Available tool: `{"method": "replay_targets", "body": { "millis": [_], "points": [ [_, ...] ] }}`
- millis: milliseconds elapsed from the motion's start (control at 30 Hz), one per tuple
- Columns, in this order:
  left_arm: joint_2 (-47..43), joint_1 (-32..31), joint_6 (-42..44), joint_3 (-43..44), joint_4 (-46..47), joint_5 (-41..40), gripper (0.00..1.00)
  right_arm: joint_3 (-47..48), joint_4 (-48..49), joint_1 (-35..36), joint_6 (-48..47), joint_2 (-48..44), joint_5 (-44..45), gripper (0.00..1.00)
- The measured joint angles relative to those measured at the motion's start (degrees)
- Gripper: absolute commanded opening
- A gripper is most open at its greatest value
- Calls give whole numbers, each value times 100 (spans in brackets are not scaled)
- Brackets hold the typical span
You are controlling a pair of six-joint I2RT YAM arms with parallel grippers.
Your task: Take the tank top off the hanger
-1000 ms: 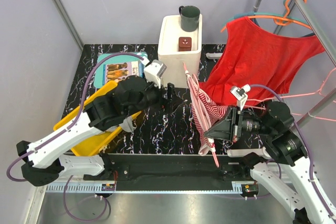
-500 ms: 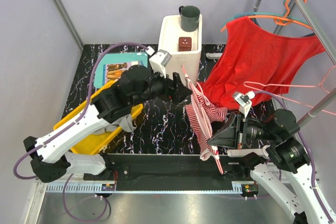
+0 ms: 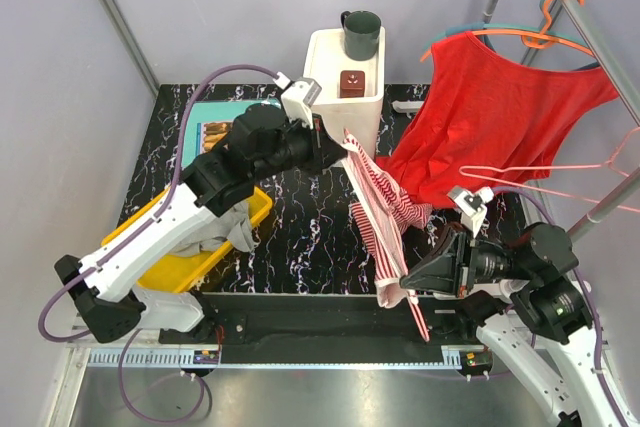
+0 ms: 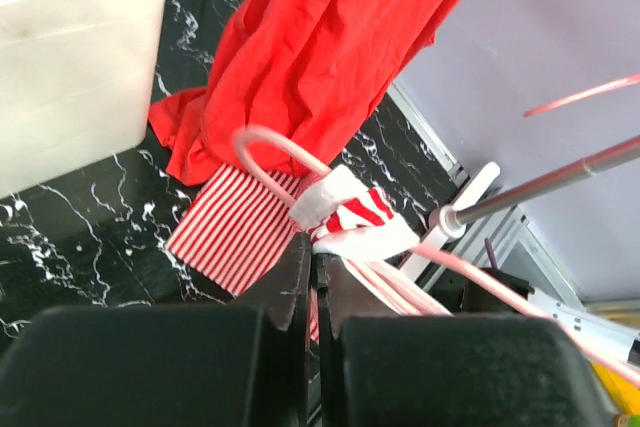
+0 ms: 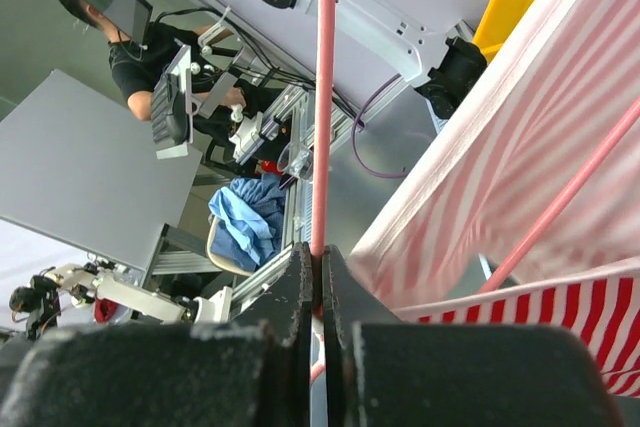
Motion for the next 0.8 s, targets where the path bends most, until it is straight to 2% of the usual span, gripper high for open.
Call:
{"method": "replay_targets", "body": {
  "millis": [300,567,800],
  "points": [
    [470,470,4,459,-127,420,0,-151,50,-13,83,-531,-186,0],
    [831,597,-4,675,-382,498,0,-251,94,-15,114,-573,-498,0],
    [857,745,-2,721,-398,540,0,-251,94,-15,57,-621,-232,0]
  ]
}}
